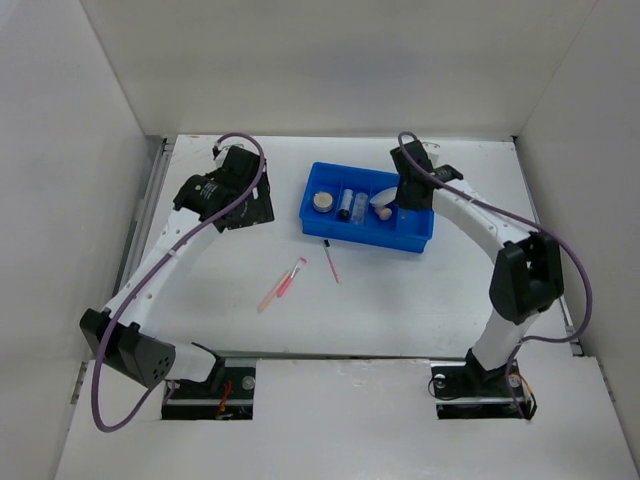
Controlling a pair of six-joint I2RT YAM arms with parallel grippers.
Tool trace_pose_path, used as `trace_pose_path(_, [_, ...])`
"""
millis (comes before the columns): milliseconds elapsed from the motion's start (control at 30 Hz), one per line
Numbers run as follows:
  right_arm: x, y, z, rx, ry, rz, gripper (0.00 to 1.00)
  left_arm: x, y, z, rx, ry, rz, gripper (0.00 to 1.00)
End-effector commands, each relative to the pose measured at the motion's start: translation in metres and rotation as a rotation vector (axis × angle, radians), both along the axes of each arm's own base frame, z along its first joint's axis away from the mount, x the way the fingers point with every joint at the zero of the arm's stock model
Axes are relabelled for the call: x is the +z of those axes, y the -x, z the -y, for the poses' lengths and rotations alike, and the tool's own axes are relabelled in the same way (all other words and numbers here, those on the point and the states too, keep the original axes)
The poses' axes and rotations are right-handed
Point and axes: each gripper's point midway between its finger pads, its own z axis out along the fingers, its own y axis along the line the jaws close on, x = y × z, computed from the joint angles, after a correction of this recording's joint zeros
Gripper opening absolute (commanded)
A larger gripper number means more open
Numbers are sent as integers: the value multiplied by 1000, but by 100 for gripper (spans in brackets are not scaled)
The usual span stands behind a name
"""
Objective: Organize the makeup
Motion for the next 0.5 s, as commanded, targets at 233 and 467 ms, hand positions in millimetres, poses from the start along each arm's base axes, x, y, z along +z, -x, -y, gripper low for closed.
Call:
trace_pose_path(233, [-17, -33, 32, -84, 90, -5, 23, -5, 2, 8, -58, 25, -40, 83])
trace_pose_path(467, [31, -13, 26, -59, 38, 112, 65, -4, 0, 9, -58, 25, -38, 83])
